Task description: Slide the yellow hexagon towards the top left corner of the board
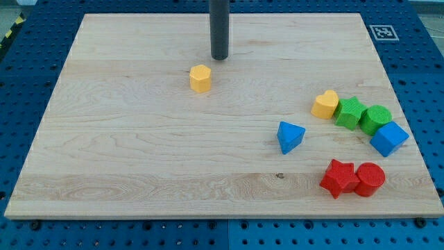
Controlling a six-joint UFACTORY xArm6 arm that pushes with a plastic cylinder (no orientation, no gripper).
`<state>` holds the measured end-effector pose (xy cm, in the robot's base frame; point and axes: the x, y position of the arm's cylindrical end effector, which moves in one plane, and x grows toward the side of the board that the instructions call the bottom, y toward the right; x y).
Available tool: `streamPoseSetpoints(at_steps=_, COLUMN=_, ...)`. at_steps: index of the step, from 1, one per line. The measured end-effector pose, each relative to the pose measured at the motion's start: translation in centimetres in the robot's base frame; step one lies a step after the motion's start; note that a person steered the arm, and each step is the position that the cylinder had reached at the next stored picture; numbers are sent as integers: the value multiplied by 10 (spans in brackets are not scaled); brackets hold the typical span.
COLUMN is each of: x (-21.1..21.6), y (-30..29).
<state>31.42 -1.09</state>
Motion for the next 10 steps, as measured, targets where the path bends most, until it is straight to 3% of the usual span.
streamPoseSetpoints(at_steps=2, x=12, y=18)
streamPoseSetpoints(at_steps=5, x=166, y=52)
streamPoseSetpoints(at_steps=6, x=176, y=44)
streamPoseSetpoints(at_steps=8, x=103, y=15)
streamPoseSetpoints(at_steps=10, x=80, y=-62)
